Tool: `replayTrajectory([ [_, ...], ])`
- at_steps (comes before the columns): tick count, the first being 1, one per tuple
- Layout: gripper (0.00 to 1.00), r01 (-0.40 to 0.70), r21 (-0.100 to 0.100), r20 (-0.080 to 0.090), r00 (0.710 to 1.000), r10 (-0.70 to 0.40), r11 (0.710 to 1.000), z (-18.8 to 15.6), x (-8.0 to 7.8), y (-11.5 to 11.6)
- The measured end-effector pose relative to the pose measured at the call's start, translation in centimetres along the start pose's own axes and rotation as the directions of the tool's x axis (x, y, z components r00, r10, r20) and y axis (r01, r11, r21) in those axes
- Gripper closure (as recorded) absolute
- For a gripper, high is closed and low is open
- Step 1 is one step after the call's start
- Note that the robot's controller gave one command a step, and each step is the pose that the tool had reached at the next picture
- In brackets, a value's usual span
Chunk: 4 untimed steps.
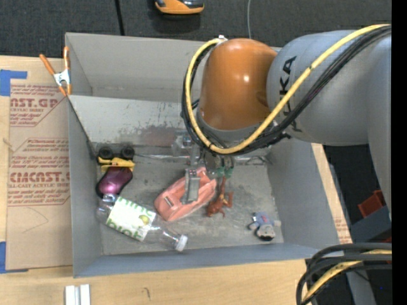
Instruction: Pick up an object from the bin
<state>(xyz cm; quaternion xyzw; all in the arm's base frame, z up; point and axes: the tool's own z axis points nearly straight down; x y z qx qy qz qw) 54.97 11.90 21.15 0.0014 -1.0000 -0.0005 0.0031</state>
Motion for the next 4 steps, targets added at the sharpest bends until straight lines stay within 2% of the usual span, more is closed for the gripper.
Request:
replayTrajectory([
  [1, 0.0, -0.001, -0.001, 0.008, 1.0, 0.001, 1.0, -0.5, -0.2, -0.1],
  [2, 0.0, -0.061, -0.002, 0.011, 0.998, 0.061, 0.998, 3.7, 2.2, -2.1],
  [3, 0.0, -0.21, -0.002, 0.007, 0.978, 0.21, 0.978, 7.8, 2.2, -3.8],
  [4, 1.0, -0.127, -0.007, 0.024, 0.992, 0.128, 0.992, 13.4, -0.1, -3.4],
])
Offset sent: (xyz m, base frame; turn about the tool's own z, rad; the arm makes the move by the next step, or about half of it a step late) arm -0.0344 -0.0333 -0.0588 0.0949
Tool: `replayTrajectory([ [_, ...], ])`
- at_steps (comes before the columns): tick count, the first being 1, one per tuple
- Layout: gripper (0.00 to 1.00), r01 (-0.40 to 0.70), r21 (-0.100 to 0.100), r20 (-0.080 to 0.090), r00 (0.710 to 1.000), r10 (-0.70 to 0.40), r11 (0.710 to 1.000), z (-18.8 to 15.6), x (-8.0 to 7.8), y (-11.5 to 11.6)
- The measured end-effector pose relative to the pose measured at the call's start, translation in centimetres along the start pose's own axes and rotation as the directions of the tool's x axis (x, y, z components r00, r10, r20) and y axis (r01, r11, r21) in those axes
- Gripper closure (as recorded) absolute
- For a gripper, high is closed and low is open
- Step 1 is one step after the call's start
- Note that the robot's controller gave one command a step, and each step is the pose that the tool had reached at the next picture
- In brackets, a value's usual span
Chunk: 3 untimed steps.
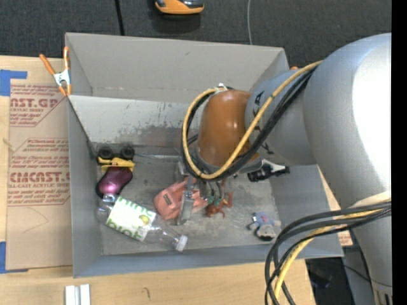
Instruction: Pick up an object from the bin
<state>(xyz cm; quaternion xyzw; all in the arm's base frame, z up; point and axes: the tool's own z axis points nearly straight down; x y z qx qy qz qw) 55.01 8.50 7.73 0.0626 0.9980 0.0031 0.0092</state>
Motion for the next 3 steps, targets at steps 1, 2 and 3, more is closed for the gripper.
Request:
replayTrajectory([
  [1, 1.0, 0.0, 0.0, 0.0, 1.0, 0.0, 1.0, 0.0, 0.0, 0.0],
  [2, 1.0, -0.022, 0.005, -0.025, 0.999, 0.022, 1.0, -1.6, -1.9, 0.9],
  [3, 0.0, -0.062, 0.007, -0.017, 0.998, 0.062, 0.998, -2.5, 1.3, 3.1],
])
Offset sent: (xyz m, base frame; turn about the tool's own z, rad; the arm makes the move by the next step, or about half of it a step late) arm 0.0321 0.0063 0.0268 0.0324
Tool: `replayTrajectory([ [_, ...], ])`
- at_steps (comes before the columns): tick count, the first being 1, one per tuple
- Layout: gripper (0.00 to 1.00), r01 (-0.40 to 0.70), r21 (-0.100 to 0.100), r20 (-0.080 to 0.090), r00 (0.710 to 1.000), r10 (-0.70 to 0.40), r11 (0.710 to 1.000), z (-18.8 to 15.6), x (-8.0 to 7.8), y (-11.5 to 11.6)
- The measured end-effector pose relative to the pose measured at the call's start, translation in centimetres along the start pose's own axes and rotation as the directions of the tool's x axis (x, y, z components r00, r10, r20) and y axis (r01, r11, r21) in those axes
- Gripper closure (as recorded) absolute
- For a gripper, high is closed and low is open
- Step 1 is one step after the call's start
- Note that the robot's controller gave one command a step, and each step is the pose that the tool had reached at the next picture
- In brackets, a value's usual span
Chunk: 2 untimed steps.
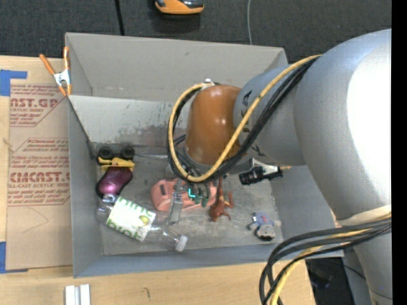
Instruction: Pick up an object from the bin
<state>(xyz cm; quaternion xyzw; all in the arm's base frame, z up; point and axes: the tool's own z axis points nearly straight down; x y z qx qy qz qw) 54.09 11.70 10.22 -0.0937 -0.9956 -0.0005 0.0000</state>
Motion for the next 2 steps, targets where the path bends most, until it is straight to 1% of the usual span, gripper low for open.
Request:
replayTrajectory([
  [1, 1.0, 0.001, -0.006, 0.013, 1.0, -0.001, 1.0, -0.31, -0.37, 0.24],
  [2, 1.0, 0.001, -0.007, 0.013, 1.0, -0.001, 1.0, -0.31, -0.37, 0.23],
])
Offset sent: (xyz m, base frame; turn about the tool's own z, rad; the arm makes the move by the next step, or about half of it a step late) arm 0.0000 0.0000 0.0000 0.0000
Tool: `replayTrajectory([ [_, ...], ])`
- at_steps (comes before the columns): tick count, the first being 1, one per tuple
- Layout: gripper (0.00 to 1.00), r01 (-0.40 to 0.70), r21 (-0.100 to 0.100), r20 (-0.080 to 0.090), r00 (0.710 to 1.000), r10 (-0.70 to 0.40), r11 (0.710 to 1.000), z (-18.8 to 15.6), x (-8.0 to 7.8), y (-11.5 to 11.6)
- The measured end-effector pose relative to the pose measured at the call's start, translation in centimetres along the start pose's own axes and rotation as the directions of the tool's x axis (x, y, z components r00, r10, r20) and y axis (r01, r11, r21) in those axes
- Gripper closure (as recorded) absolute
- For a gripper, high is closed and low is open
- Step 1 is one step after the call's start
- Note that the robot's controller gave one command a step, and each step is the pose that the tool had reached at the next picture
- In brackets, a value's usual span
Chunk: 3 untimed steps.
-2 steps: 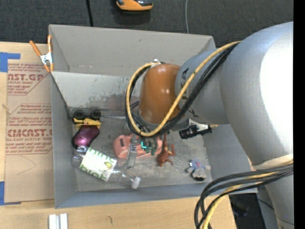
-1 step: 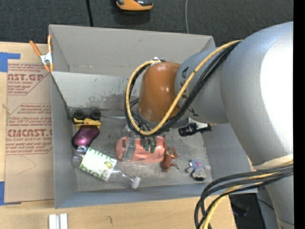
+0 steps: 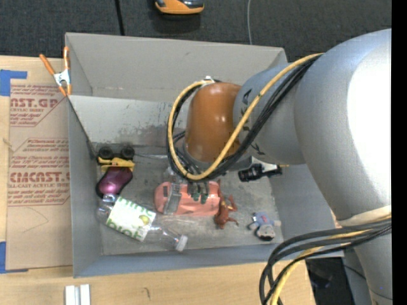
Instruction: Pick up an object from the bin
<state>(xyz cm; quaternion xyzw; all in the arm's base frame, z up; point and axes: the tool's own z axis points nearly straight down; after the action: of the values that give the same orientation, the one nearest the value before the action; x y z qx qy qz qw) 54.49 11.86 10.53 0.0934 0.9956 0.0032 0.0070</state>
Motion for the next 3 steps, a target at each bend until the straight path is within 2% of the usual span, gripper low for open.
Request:
replayTrajectory([
  [1, 1.0, -0.011, 0.011, -0.018, 1.0, 0.012, 1.0, -4.4, 0.5, 1.1],
  [2, 0.0, 0.079, 0.006, -0.01, 0.997, -0.079, 0.997, -15.0, 4.8, -4.6],
  [3, 0.0, 0.08, 0.006, -0.012, 0.997, -0.08, 0.997, -14.9, 4.8, -4.6],
])
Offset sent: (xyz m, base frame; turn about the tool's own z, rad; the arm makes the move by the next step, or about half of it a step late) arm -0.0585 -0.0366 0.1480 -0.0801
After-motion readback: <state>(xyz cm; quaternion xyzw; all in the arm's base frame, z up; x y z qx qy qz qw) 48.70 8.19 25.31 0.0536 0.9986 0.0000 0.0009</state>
